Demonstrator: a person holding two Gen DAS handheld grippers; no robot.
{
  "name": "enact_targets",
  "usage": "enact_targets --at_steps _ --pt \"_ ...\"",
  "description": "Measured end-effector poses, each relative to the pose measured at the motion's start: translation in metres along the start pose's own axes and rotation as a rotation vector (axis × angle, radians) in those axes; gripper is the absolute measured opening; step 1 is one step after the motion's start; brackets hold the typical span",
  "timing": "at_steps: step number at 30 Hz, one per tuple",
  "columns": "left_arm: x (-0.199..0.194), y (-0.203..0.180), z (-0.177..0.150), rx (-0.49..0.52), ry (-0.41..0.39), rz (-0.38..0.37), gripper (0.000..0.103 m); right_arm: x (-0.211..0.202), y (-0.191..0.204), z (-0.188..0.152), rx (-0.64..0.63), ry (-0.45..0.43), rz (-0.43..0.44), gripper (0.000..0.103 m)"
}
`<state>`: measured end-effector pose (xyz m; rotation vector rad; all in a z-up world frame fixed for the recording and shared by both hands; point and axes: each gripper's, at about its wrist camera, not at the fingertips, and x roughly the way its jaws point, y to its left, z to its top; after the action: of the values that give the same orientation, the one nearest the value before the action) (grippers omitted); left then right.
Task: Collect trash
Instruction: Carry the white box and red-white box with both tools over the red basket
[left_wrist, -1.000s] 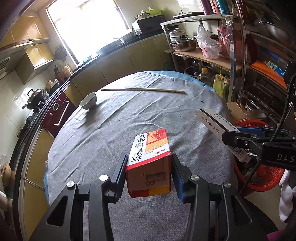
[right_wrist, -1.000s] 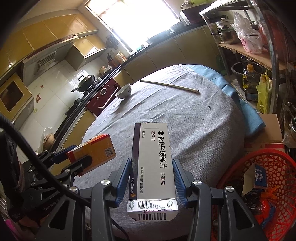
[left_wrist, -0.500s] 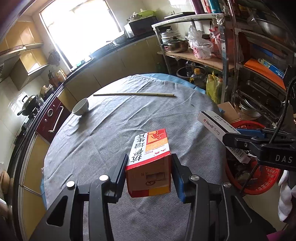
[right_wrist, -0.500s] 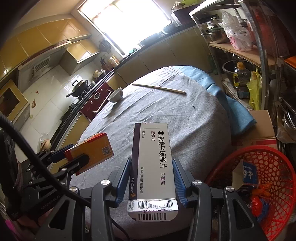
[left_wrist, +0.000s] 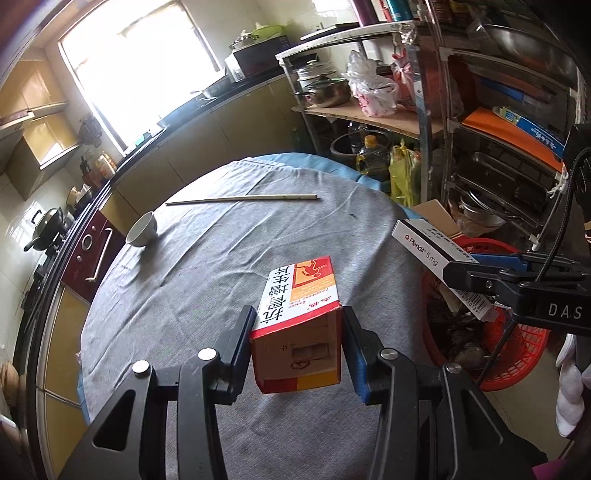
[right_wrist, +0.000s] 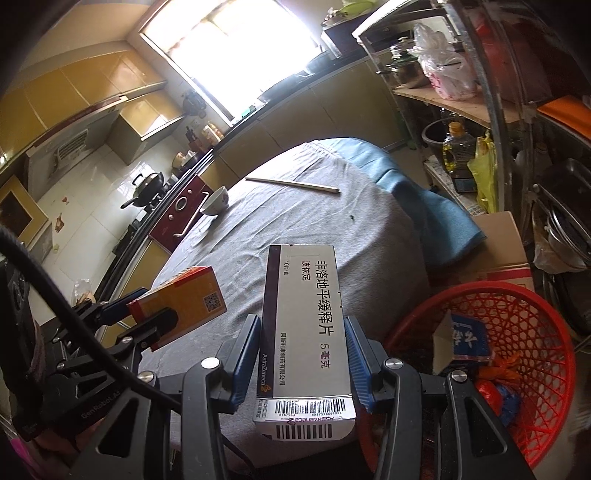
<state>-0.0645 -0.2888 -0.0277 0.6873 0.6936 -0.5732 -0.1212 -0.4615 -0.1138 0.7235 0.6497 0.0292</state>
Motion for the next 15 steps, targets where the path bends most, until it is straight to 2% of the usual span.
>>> enact_targets --at_steps 15 --pt "0.004 -0.032 0.009 0.064 -0.001 -0.044 0.047 -0.022 -0.036 -0.011 0.076 -0.014 -0.047 0.049"
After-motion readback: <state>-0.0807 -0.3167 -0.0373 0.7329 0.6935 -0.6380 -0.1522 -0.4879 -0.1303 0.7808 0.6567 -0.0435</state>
